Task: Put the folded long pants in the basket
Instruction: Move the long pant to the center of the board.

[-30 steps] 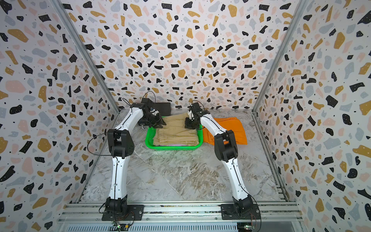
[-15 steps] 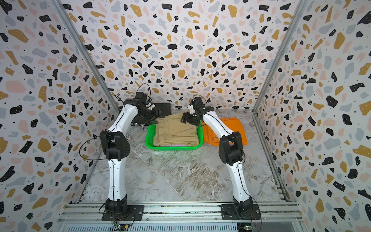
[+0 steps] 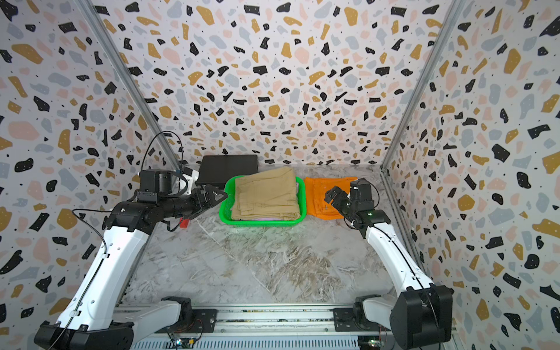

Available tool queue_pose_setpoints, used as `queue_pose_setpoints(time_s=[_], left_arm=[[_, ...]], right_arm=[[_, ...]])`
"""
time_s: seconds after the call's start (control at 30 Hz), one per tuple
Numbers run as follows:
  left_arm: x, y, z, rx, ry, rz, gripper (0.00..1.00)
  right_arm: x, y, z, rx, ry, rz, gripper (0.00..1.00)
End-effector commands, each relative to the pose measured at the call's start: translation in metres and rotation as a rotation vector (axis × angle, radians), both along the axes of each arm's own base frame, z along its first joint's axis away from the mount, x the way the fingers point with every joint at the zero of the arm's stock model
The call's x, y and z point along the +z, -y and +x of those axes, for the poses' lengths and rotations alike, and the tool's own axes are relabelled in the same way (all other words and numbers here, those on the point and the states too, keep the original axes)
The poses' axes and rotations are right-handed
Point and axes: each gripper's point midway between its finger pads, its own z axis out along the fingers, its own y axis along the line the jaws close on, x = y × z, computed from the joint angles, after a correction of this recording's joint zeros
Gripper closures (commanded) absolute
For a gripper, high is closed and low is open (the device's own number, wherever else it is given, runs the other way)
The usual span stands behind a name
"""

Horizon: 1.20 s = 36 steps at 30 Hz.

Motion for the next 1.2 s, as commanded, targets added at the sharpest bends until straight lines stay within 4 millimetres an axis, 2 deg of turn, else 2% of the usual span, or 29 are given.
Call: queue_pose_setpoints(time_s=[0.0,0.1,0.17,0.3,0.43,0.6,0.83,0.97,1.07,1.1,1.17], left_arm=[[-0.037,0.009,-0.008,-0.015,-0.085,-0.072,0.0],[-0.059,0.004,-0.022,0.003,-0.101,-0.058,0.0],[-0.062,0.0,-0.026,0.021,-0.083,-0.044,0.0],[-0.061,0.0,-0.025,0.018,-0.075,-0.042,0.0],[-0.063,0.002,-0.021,0.012,-0.098,-0.048,0.0],[-0.064,0.003,-0.019,0.008,-0.105,-0.051,0.0],[-0.066,0.003,-0.02,0.008,-0.108,-0.047,0.0],[-0.063,0.002,-0.02,0.014,-0.103,-0.048,0.0],[-0.064,0.001,-0.021,0.016,-0.103,-0.047,0.0],[-0.065,0.001,-0.022,0.015,-0.104,-0.046,0.0],[-0.067,0.002,-0.023,0.014,-0.11,-0.048,0.0]], right_arm=[[-0.025,0.024,-0.02,-0.138,-0.064,-0.028,0.0],[-0.055,0.038,-0.034,-0.218,-0.135,-0.029,0.0],[-0.072,0.041,-0.034,-0.241,-0.152,-0.004,0.0],[-0.103,0.036,-0.025,-0.223,-0.209,0.018,0.0],[-0.129,0.036,-0.007,-0.23,-0.232,0.032,0.0],[-0.136,0.043,0.025,-0.259,-0.155,0.004,0.0],[-0.159,0.039,0.065,-0.246,-0.214,-0.028,0.0],[-0.168,0.039,0.079,-0.252,-0.245,-0.045,0.05],[-0.171,0.037,0.087,-0.238,-0.25,-0.048,0.26],[-0.172,0.035,0.089,-0.231,-0.249,-0.047,0.38],[-0.174,0.035,0.088,-0.221,-0.258,-0.054,0.9]])
